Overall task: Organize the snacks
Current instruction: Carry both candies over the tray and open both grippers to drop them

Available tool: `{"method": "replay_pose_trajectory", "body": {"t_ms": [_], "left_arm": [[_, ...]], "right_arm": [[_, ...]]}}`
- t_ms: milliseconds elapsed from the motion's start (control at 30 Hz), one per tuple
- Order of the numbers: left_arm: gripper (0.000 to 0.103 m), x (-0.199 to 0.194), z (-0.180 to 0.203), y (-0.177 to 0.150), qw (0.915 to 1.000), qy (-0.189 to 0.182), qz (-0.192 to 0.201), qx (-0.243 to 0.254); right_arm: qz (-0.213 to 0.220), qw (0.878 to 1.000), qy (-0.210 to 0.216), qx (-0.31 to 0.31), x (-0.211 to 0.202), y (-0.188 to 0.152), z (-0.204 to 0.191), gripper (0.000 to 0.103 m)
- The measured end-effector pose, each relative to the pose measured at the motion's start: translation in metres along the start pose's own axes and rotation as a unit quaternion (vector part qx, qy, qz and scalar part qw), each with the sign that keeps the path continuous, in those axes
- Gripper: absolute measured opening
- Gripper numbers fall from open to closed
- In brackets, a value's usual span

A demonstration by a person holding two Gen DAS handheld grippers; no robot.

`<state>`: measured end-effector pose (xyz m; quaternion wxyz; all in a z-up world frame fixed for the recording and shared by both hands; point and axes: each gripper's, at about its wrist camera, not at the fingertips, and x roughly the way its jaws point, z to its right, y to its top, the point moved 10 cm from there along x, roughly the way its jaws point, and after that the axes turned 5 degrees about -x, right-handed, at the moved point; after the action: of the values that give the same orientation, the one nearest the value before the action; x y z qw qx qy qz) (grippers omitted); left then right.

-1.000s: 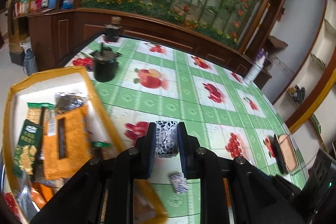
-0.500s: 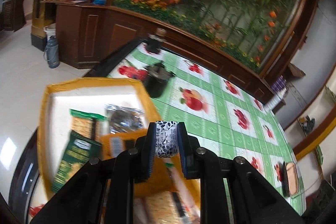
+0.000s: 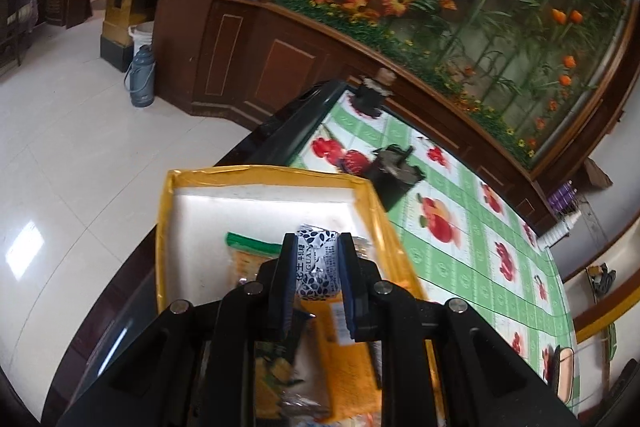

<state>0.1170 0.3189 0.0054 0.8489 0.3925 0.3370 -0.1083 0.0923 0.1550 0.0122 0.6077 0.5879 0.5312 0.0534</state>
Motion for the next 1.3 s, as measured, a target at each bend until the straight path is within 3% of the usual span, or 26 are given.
{"method": "replay_pose_trajectory", "body": {"t_ms": [300, 1300], "left_arm": [[0.019, 0.020, -0.014, 0.001, 0.9997, 0.012, -0.022, -0.006], [0.019, 0.034, -0.012, -0.007, 0.9993, 0.026, -0.028, 0.003]], "right_arm": [[-0.023, 0.999, 0.024, -0.023, 0.034, -0.006, -0.034, 0.034], [-0.049, 0.998, 0.031, -0.012, 0.045, -0.032, -0.026, 0.035]]}}
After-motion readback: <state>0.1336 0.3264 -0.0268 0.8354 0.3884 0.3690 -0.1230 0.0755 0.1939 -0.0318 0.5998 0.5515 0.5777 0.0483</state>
